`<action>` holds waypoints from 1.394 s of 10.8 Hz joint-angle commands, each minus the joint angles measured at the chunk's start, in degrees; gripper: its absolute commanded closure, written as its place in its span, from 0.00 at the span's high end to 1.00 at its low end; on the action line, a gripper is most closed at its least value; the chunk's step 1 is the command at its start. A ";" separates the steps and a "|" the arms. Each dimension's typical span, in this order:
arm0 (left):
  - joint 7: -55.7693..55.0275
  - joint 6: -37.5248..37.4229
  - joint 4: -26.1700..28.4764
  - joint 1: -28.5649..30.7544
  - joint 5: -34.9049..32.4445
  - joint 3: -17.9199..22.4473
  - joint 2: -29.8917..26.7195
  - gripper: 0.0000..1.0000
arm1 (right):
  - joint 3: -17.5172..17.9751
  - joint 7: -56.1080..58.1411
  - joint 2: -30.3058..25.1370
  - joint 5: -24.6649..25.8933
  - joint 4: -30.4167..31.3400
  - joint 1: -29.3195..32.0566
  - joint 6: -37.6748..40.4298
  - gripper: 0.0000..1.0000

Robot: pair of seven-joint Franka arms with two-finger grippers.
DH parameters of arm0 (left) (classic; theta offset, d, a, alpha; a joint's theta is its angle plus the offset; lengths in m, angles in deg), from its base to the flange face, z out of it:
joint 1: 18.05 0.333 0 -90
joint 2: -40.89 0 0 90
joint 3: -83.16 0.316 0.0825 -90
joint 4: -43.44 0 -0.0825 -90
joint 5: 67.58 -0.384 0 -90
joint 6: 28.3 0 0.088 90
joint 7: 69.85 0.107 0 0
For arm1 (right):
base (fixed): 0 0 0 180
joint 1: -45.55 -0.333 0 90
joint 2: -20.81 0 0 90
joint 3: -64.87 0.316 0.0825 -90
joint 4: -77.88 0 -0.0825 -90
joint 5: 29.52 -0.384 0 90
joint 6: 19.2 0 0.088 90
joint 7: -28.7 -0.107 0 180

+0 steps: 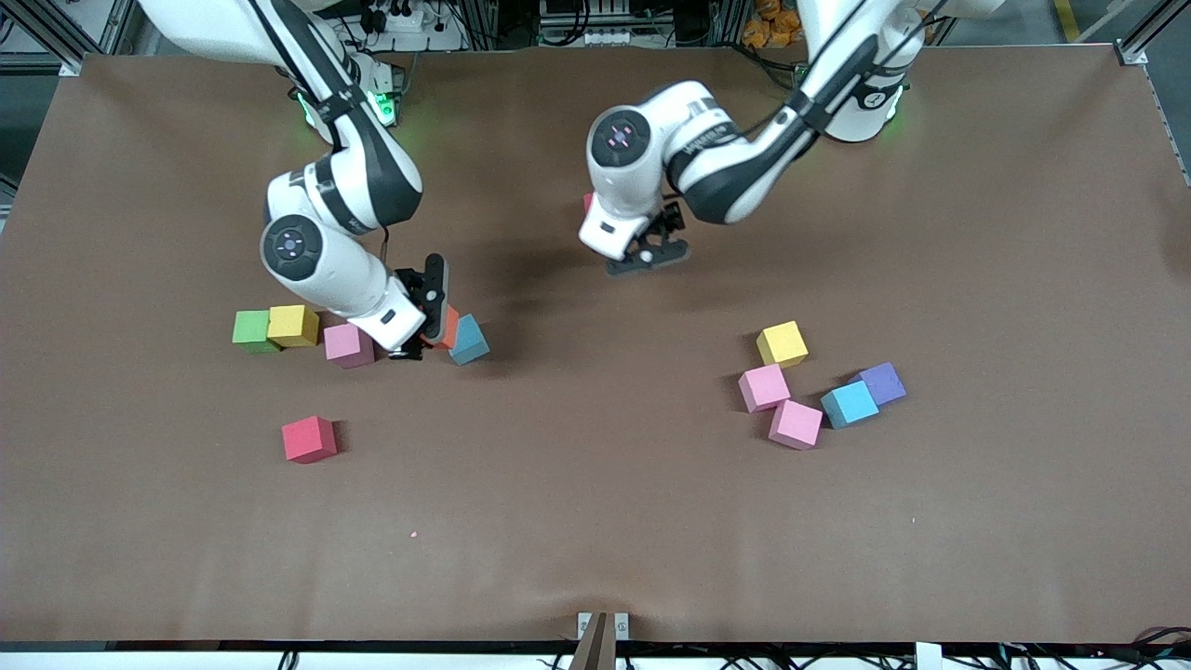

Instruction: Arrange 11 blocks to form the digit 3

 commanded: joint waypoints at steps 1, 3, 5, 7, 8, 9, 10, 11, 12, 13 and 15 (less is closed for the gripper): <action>0.63 -0.43 -0.31 6.42 0.76 -0.54 0.46 1.00 | 7.00 0.23 -2.62 1.29 5.86 -0.18 -5.36 0.37; 0.11 -0.25 -1.53 10.29 0.41 0.16 0.46 1.00 | 8.17 -0.12 -1.58 2.95 5.52 -4.37 -6.07 0.32; 0.19 0.36 -3.21 11.19 0.24 2.18 1.77 1.00 | 8.25 -9.81 -0.61 10.91 5.51 -9.74 -7.39 0.30; 0.80 3.43 -3.48 11.19 0.15 4.46 2.30 1.00 | 12.10 -19.33 2.19 15.25 5.78 -10.46 -7.48 0.32; 1.15 5.71 -3.48 11.19 -0.90 5.95 2.83 1.00 | 13.77 -23.46 4.04 17.79 5.69 -10.12 -8.00 0.32; 1.42 7.21 -3.56 11.19 -1.60 6.23 3.79 1.00 | 15.71 -28.63 5.10 21.21 5.69 -10.03 -8.01 0.32; 3.42 7.75 -4.70 11.19 -3.26 6.23 5.63 1.00 | 16.59 -32.95 5.81 23.51 5.78 -10.11 -7.92 0.32; 4.23 7.75 -7.32 11.19 -4.15 6.41 7.56 1.00 | 17.13 -34.91 6.25 23.62 5.87 -10.38 -7.48 0.32; 4.93 7.75 -8.21 11.10 -4.25 7.89 8.10 1.00 | 17.74 -35.10 6.60 23.70 5.78 -10.38 -7.39 0.32; 7.02 7.75 -8.48 11.10 -4.25 8.51 8.37 1.00 | 18.27 -35.19 7.91 23.79 5.69 -10.38 -8.00 0.32; 13.08 7.23 -8.40 11.10 -4.16 8.60 8.89 1.00 | 19.41 -37.37 9.76 24.84 5.78 -10.47 -9.06 0.32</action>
